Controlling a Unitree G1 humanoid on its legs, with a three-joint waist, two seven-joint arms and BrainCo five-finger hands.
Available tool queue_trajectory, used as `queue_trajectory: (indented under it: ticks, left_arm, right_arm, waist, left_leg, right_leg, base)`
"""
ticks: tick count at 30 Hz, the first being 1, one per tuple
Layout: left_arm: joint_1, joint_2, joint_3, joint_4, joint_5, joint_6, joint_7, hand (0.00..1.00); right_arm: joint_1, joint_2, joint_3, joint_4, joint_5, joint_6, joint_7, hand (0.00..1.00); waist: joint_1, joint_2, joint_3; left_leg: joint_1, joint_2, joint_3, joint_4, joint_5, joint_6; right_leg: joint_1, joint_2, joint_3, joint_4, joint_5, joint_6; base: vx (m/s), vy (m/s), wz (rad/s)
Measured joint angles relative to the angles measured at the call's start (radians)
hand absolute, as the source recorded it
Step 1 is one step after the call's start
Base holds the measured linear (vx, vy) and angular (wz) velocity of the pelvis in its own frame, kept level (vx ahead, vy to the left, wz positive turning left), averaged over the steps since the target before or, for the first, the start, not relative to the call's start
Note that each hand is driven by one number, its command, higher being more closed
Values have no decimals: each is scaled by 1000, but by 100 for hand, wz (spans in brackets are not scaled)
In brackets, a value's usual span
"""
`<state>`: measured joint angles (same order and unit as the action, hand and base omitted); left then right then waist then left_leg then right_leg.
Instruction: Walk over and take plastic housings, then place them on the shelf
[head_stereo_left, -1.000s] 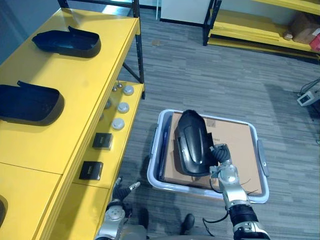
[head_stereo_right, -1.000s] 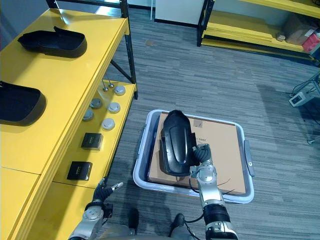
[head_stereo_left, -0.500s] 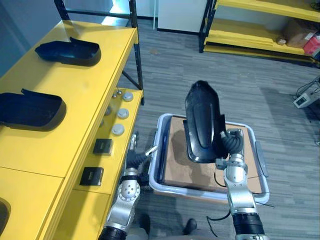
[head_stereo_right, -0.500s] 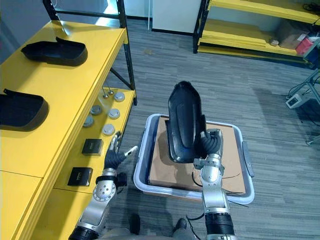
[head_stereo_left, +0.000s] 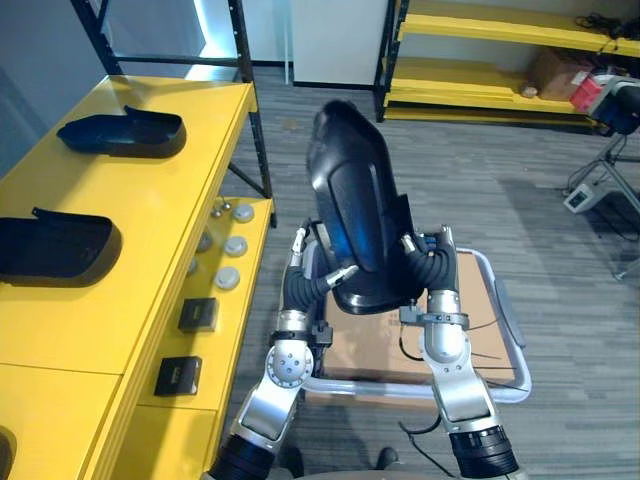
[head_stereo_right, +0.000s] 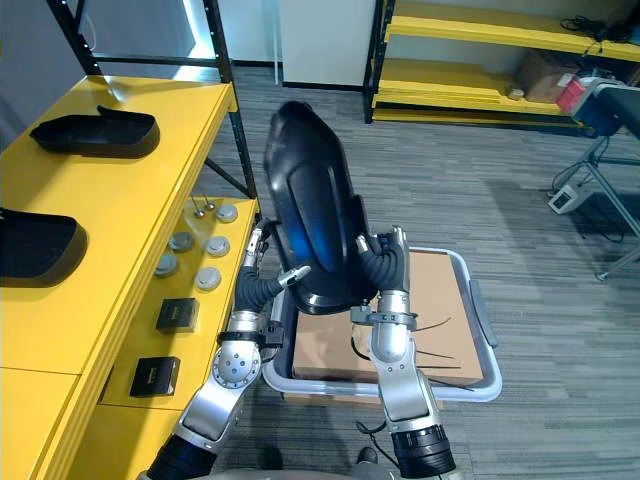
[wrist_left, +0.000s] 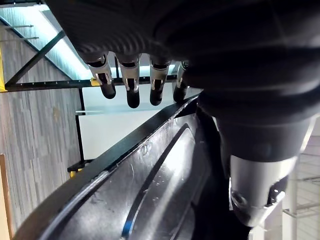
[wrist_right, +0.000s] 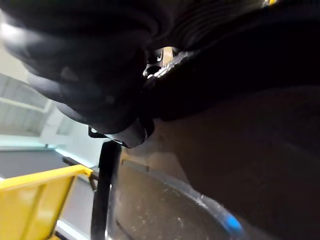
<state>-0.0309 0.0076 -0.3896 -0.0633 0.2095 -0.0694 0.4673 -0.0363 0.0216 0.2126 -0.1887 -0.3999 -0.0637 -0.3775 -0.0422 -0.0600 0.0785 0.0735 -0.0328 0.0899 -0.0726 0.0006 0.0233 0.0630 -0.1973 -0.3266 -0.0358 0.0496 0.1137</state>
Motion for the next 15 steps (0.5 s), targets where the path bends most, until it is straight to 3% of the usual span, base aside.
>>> queue_trajectory:
  ticks: [2, 8, 9, 15]
  left_arm:
    - [-19, -2, 1, 28, 3, 20, 34, 0]
    - [-28, -2, 0, 50, -3, 24, 72, 0]
    - [-28, -2, 0, 57, -8, 24, 77, 100]
    - [-35, -2, -6, 86, -137, 23, 69, 100]
  right_arm:
    - [6, 4, 31, 0, 2, 0, -15, 100]
    - [6, 2, 60, 0, 11, 0, -29, 100]
    - [6, 2, 66, 0, 14, 0, -33, 100]
    - [6, -18, 113, -23, 36, -1, -33, 100]
  waist:
    - [0, 1, -2]
    - [-1, 0, -8]
    - [-1, 1, -13]
    - [-2, 0, -26]
  left_leg:
    - [0, 0, 2, 0, 0, 0]
    - [2, -1, 9, 0, 0, 0]
    - [2, -1, 9, 0, 0, 0]
    - [1, -1, 9, 0, 0, 0]
  right_leg:
    - [-1, 1, 2, 0, 0, 0]
    - [-1, 1, 6, -1, 0, 0]
    - [-1, 1, 6, -2, 0, 0]
    - [-1, 1, 6, -2, 0, 0]
  base:
    - [0, 0, 0]
    - [-3, -1, -1]
    - [0, 0, 0]
    - [-12, -2, 0]
